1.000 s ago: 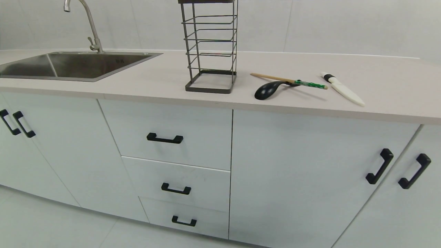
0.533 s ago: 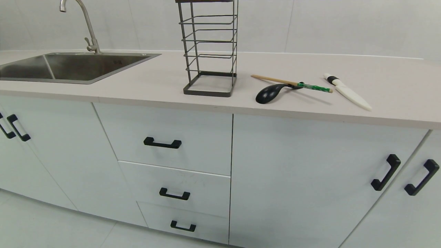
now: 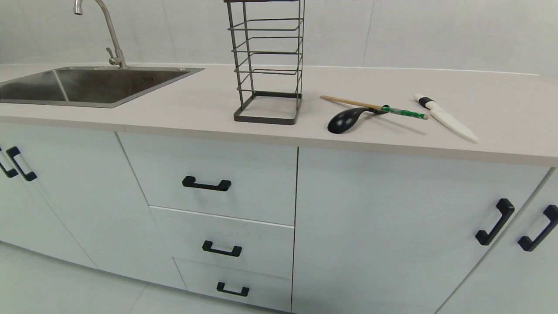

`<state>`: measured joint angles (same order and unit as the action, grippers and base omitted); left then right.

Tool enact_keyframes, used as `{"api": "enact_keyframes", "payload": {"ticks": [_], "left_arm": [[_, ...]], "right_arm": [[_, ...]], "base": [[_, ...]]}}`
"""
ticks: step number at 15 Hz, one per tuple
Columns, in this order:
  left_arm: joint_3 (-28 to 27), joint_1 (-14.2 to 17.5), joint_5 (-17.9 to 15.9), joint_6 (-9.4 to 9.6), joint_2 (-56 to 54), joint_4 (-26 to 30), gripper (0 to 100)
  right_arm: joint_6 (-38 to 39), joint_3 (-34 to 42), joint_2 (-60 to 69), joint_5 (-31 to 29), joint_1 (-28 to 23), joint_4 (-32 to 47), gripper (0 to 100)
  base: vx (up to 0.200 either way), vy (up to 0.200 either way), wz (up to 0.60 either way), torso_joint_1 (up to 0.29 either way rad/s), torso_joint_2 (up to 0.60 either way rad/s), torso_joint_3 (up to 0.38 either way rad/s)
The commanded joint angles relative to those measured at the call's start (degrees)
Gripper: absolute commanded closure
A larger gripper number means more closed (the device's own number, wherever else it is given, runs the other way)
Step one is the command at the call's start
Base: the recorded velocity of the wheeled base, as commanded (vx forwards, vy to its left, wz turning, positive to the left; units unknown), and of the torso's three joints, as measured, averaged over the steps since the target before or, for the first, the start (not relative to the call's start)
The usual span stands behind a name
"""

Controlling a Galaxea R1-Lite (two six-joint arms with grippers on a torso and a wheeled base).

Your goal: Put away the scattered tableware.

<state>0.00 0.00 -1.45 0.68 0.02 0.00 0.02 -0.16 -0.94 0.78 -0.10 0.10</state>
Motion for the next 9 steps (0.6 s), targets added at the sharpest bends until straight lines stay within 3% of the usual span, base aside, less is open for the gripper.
{"api": "enact_keyframes", "payload": {"ticks": [1,4,5,6,7,8,9], "left_arm": [[0.0,0.0,0.0,-0.07,0.1,0.0,0],[0.0,0.1,-0.9,-0.07,0.0,0.0,0],[-0.1,0.1,-1.9,1.08,0.0,-2.1,0],[-2.7,0.2,-2.6,1.51,0.1,-11.5,0],[-4.7,0.5,-4.7,1.43,0.7,-14.4,0],[-6.8,0.5,-10.2,1.43,0.9,-12.0,0],[-6.1,0.4,-10.6,1.25,0.9,-10.0,0]], "right_arm": [[0.0,0.0,-0.1,0.0,0.0,0.0,100],[0.0,0.0,-0.1,0.1,0.0,0.0,100],[0.0,0.1,-0.1,0.0,0.0,0.0,100],[0.1,0.0,-0.1,0.1,0.0,0.0,100],[0.1,0.0,-0.1,0.0,0.0,0.0,100],[0.1,0.0,-0.1,0.1,0.0,0.0,100],[0.1,0.0,-0.1,0.1,0.0,0.0,100]], "base": [[0.000,0.000,0.00,0.000,0.00,0.000],[0.000,0.000,0.00,0.000,0.00,0.000],[0.000,0.000,0.00,0.000,0.00,0.000],[0.000,0.000,0.00,0.000,0.00,0.000],[0.000,0.000,0.00,0.000,0.00,0.000],[0.000,0.000,0.00,0.000,0.00,0.000],[0.000,0.000,0.00,0.000,0.00,0.000]]}}
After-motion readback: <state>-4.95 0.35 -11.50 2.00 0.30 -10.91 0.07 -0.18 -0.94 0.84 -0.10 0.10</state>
